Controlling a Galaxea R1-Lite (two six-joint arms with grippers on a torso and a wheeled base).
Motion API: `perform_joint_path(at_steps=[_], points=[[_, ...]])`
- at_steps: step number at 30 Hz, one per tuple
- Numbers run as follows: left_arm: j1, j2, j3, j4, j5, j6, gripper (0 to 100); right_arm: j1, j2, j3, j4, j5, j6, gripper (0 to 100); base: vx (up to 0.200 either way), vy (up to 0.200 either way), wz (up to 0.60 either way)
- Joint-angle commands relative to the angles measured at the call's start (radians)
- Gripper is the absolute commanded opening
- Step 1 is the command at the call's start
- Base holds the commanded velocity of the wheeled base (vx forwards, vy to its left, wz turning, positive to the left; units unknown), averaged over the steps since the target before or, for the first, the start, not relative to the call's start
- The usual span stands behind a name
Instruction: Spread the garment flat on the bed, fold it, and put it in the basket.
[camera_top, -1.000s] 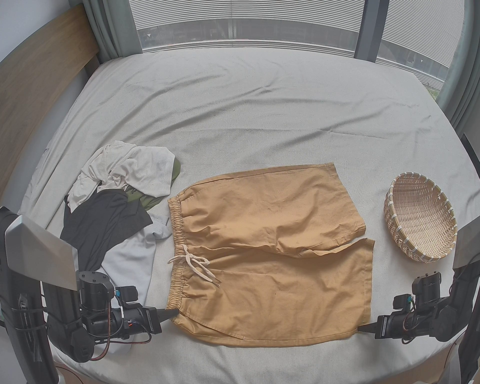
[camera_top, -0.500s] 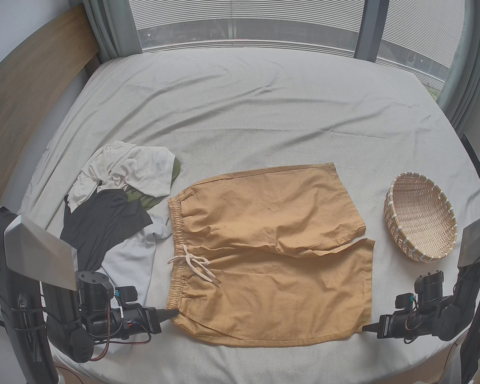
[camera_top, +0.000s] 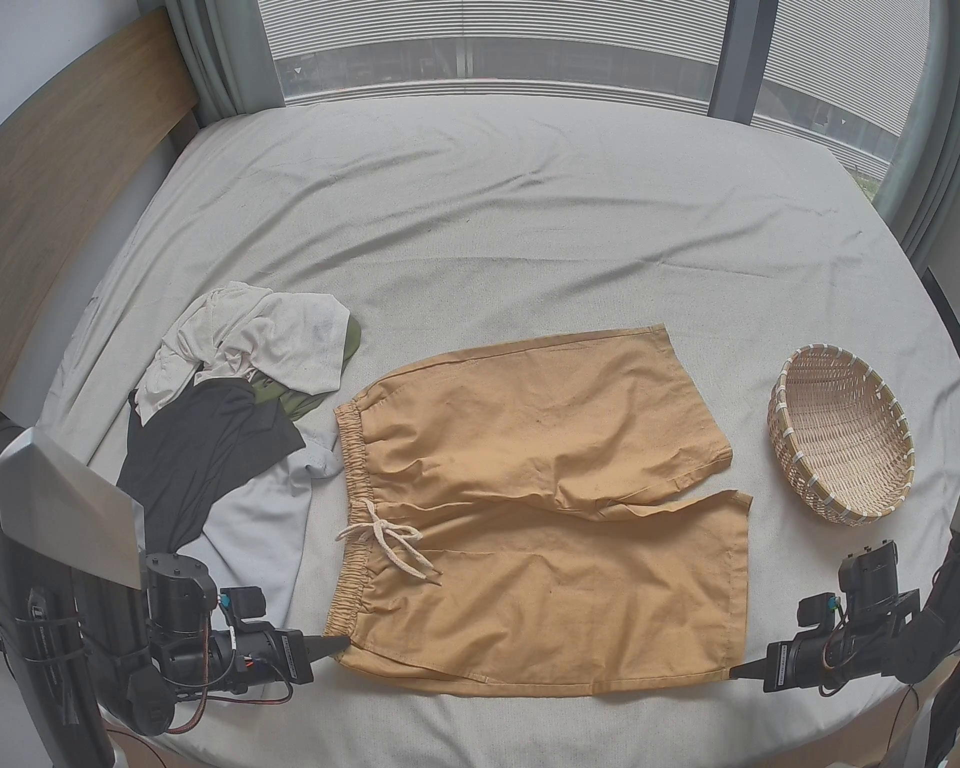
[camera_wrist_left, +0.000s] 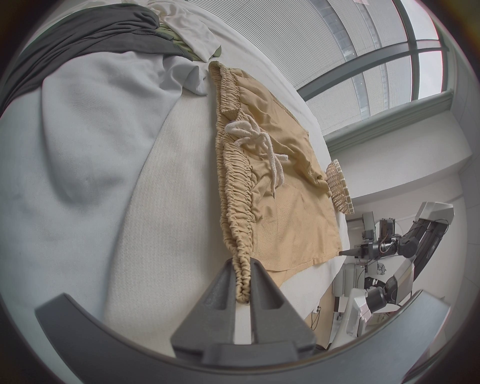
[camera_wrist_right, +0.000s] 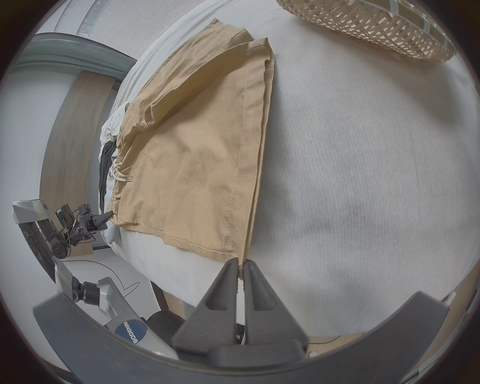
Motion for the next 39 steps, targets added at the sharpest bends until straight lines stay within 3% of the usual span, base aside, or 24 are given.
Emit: perform_joint_path(at_steps=[1,5,13,22,26,33,39], points=[[0.004,0.004,0.023,0.002,0.000,0.004,0,0.004,-0.037,0.017,0.016,-0.001,-0.002,0,0.000,0.000,0.00],[0.007,0.017,0.023,0.007,0.000,0.010,0,0.007,-0.069,0.017,0.070,-0.002,-0.011,0,0.000,0.000,0.00],[0.005,-0.001,0.023,0.162,-0.003,0.125,0,0.024,-0.111,0.017,0.155,-0.007,-0.013,0,0.000,0.000,0.00],[0.002,-0.012,0.022,0.145,-0.006,0.134,0,0.045,-0.145,0.017,0.165,-0.007,-0.011,0,0.000,0.000,0.00],[-0.010,-0.006,0.011,-0.016,-0.003,0.102,0,0.024,-0.198,0.017,0.085,-0.007,-0.005,0,0.000,0.000,0.00],[-0.030,-0.035,-0.072,-0.007,0.001,0.082,0,-0.002,-0.240,0.013,-0.112,-0.006,-0.008,0,0.000,0.000,0.00],[-0.039,-0.116,-0.102,-0.005,0.001,-0.040,0,-0.039,-0.234,-0.026,-0.204,0.002,-0.005,0,0.000,0.000,0.00]])
